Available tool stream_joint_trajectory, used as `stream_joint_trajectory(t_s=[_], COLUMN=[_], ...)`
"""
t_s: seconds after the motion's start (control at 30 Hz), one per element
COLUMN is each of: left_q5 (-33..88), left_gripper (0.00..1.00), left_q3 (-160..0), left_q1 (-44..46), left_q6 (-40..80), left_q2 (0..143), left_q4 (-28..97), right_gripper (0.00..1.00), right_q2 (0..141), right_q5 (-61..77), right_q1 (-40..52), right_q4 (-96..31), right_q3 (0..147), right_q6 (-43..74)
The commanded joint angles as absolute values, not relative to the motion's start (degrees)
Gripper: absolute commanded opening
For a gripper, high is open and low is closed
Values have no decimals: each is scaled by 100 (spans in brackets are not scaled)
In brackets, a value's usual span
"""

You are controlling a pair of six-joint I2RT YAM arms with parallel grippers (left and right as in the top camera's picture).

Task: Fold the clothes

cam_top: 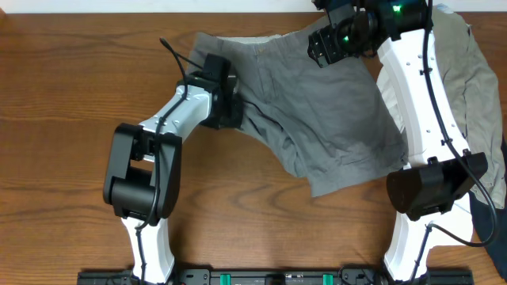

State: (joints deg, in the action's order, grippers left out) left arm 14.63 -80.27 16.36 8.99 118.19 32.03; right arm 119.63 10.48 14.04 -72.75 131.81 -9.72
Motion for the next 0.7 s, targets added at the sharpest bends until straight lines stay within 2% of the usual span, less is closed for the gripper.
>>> stream_joint_trajectory(t_s=[0.0,0.17,0.5,0.67], left_q5=[1406,1404,1345,1120], left_gripper=[6,6,6,6], left_q3=[-8005,-8042,-9113,-9365], left_q1=[1671,1651,934,567], left_q6=[1002,1000,963,952], left_q2=[11723,11692,10468,9780], left_q4=[3138,3382,5295,5323], right_gripper=[72,72,71,71], right_q2=[12003,12003,12003,12003], right_q5=[1055,1055,1059,1059], right_q1=[1367,1367,1369,1380], right_q4=[-7262,-7260,-7262,-7271], right_q3=[13187,13187,13187,13187], right_q6=[-991,-991,-991,-989])
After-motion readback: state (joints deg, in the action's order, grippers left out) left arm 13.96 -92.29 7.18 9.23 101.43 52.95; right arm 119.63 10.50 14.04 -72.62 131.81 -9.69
